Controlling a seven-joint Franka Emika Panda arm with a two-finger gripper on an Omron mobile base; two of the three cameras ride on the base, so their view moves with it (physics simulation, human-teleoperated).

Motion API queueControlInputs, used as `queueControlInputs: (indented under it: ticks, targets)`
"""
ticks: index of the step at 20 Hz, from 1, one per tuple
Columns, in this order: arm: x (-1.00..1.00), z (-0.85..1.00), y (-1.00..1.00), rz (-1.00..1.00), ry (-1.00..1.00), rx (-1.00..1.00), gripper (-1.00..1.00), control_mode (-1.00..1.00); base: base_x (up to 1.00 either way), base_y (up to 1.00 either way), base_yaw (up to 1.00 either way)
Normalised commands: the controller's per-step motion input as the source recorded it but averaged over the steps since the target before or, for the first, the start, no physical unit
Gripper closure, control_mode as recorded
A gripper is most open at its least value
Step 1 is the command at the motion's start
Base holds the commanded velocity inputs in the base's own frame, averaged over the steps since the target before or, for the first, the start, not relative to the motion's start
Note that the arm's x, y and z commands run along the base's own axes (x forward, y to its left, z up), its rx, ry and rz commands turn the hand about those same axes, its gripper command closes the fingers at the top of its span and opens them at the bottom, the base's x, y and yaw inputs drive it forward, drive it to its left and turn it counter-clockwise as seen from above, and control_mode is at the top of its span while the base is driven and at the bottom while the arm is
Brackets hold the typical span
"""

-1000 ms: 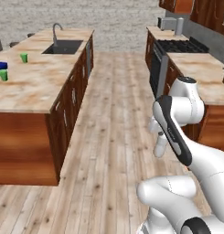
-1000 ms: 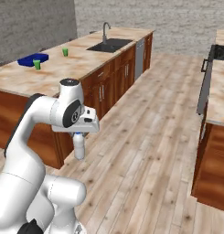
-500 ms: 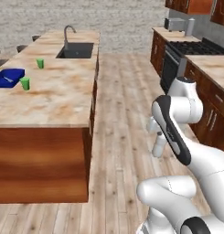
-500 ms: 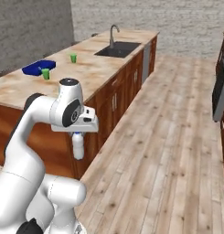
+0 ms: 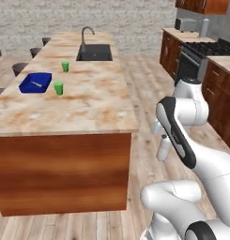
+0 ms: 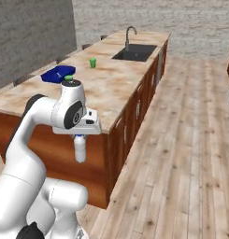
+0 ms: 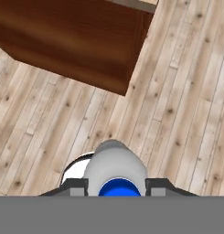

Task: Place the drinks on the dining counter in a tight cluster.

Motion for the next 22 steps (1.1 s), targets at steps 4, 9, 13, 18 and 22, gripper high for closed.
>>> queueControlInputs:
  ticks: [4,9,13,18,22]
  targets:
    - [0.00,0.00,0.00,0.00,0.00,0.00,1.00,1.00,0.50,1.00,0.00]
    - [0.00,0.00,0.00,0.00,0.00,0.00,1.00,1.00,0.60,1.00,-0.03]
    - [0.00,0.00,0.00,0.00,0.00,0.00,1.00,1.00,0.73,1.00,-0.16]
    - [0.00,0.00,0.00,0.00,0.00,0.00,1.00,1.00,0.75,1.00,-0.30]
    - [0.00,0.00,0.00,0.00,0.00,0.00,1.00,1.00,0.66,0.99,-0.44]
